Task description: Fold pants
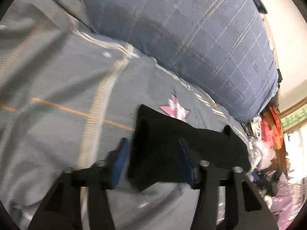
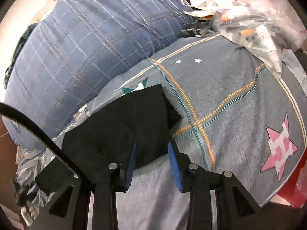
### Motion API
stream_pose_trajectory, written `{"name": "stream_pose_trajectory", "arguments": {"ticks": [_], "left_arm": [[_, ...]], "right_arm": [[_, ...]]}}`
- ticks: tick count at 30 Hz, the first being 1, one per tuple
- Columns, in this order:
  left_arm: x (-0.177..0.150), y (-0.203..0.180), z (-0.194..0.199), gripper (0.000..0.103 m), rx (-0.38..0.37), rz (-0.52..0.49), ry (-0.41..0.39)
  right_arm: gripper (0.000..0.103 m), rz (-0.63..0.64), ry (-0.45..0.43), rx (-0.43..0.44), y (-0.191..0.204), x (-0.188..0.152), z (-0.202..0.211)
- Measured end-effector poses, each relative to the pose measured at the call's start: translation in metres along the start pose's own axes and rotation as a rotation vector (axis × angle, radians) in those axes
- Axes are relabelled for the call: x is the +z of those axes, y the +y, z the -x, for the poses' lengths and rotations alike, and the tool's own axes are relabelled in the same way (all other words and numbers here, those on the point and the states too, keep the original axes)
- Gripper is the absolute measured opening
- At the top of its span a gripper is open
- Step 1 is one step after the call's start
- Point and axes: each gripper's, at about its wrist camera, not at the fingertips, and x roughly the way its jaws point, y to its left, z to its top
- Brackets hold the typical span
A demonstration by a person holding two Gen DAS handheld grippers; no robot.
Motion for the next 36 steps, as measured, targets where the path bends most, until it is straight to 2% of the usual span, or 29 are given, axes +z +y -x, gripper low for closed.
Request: {"name": "stream_pose_trajectory", "arguments": {"ticks": [1,2,5,7,10,11,13,14,15,16,18,21,23,25,26,28,32,33,36], "left_arm": [[0.006,-0.010,-0.006,0.006,-0.023,-0.010,0.035],[0.012,-0.023,-0.009,0.006,-0.032,-0.033,0.040],[0.033,-0.075,0.002,0.006,-0.040,-0.177,-0.022],[0.043,-0.104,0.020,0.006,-0.077,-0.251,-0.073],[0.040,-0.117,0.041,0.007,-0.086,-0.319,-0.107],[0.035,-0.112,0.039,0.008,-0.058,-0.327,-0.082],[0.021,-0.090,0.020,0.008,0.082,-0.325,0.020],[0.013,-0.075,0.008,0.009,0.184,-0.328,0.067],[0.004,-0.053,-0.006,0.009,0.320,-0.318,0.114],[0.001,-0.037,-0.012,0.009,0.393,-0.296,0.134],[-0.003,-0.008,-0.009,0.009,0.447,-0.237,0.144],[0.000,0.012,0.022,0.009,0.401,-0.153,0.074],[0.001,0.008,0.040,0.010,0.375,-0.151,0.008],[0.001,-0.006,0.049,0.014,0.326,-0.174,-0.050],[-0.001,-0.016,0.048,0.020,0.284,-0.189,-0.070],[-0.003,-0.033,0.038,0.023,0.223,-0.219,-0.084],[-0.011,-0.068,-0.008,0.025,0.174,-0.287,-0.044],[-0.010,-0.071,-0.018,0.025,0.178,-0.296,-0.032],[-0.018,-0.074,-0.049,0.026,0.323,-0.336,0.019]], "right_arm": [[0.037,0.004,0.001,0.003,0.002,-0.002,0.003],[0.037,0.010,0.001,0.007,0.004,-0.006,0.007],[0.037,0.024,-0.005,0.010,0.008,-0.014,0.015],[0.037,0.035,-0.010,0.013,0.012,-0.018,0.020],[0.037,0.041,-0.001,0.035,0.016,-0.023,0.019],[0.037,0.043,0.001,0.040,0.017,-0.024,0.019],[0.037,0.049,0.013,0.051,0.020,-0.028,0.016],[0.037,0.053,0.020,0.056,0.021,-0.030,0.014],[0.037,0.056,0.027,0.060,0.022,-0.032,0.011],[0.037,0.058,0.032,0.061,0.023,-0.033,0.009],[0.037,0.057,0.043,0.068,0.026,-0.034,0.004],[0.040,0.067,0.043,0.080,0.036,-0.035,0.004],[0.049,0.083,0.032,0.085,0.045,-0.035,0.007],[0.051,0.113,0.021,0.092,0.060,-0.035,0.006],[0.052,0.129,0.022,0.104,0.069,-0.036,0.004],[0.052,0.160,0.048,0.145,0.091,-0.040,-0.007],[0.052,0.230,0.124,0.225,0.150,-0.060,-0.042],[0.052,0.243,0.135,0.240,0.162,-0.064,-0.050],[0.052,0.277,0.175,0.292,0.201,-0.079,-0.081]]}}
